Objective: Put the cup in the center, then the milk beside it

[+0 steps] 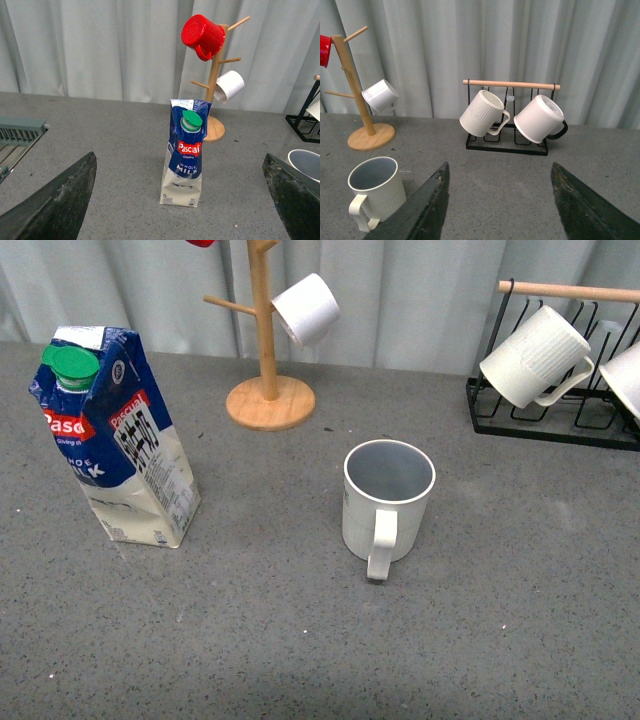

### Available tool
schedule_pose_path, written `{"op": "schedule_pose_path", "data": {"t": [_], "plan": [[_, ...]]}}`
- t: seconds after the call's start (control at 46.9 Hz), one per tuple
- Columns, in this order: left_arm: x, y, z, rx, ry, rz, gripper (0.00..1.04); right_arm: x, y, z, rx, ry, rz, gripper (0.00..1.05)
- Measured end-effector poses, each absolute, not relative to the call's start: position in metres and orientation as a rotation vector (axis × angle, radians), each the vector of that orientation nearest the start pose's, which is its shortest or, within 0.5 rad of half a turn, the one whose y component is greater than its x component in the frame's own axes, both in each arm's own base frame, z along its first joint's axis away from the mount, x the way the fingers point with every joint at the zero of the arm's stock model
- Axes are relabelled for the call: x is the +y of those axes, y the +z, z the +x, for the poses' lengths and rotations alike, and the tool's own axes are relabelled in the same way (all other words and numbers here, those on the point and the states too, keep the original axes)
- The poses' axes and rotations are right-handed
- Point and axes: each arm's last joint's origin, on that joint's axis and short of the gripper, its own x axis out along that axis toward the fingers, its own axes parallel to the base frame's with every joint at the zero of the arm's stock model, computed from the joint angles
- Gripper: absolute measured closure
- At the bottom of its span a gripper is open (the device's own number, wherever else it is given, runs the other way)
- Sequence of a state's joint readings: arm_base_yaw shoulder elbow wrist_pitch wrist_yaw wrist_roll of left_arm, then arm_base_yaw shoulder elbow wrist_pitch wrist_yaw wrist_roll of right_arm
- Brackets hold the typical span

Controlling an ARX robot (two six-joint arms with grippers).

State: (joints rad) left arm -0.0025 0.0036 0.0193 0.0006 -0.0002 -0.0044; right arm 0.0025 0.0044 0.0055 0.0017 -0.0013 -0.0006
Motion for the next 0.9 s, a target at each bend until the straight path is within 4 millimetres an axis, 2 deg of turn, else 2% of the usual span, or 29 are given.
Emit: {"op": "schedule_pose_path", "data": {"t": [0.128,0.171,0.192,0.406,0.491,0.555,0.704,0.896], "plan": [[0.000,0.170,0.097,-0.016,-0.002,-0.004,0.07,0.000,0.165,0.098,-0.003,0.004,-0.001,0.17],[0.000,0.170,0.097,-0.016,-0.002,-0.004,0.07,0.000,0.165,0.098,-0.003,0.004,0.000,0.08],[0.000,0.170,0.097,-0.016,-0.002,-0.004,0.07,0.000,0.165,0.098,-0.003,0.004,0.001,0.07],[0.000,0.170,0.097,-0.016,-0.002,-0.004,0.07,0.000,0.165,0.098,-0.003,0.004,0.000,0.09],[0.003,0.164,0.100,0.127,0.069,-0.040,0.07,0.000,0.165,0.098,-0.003,0.004,0.000,0.09],[0.005,0.162,0.104,0.159,0.078,-0.051,0.07,0.000,0.165,0.098,-0.003,0.004,0.000,0.09],[0.007,0.168,0.117,0.120,0.049,-0.072,0.07,0.000,0.165,0.098,-0.003,0.004,0.000,0.09],[0.011,0.168,0.146,0.131,0.043,-0.080,0.07,0.000,0.165,0.098,-0.004,0.004,0.000,0.09]]}}
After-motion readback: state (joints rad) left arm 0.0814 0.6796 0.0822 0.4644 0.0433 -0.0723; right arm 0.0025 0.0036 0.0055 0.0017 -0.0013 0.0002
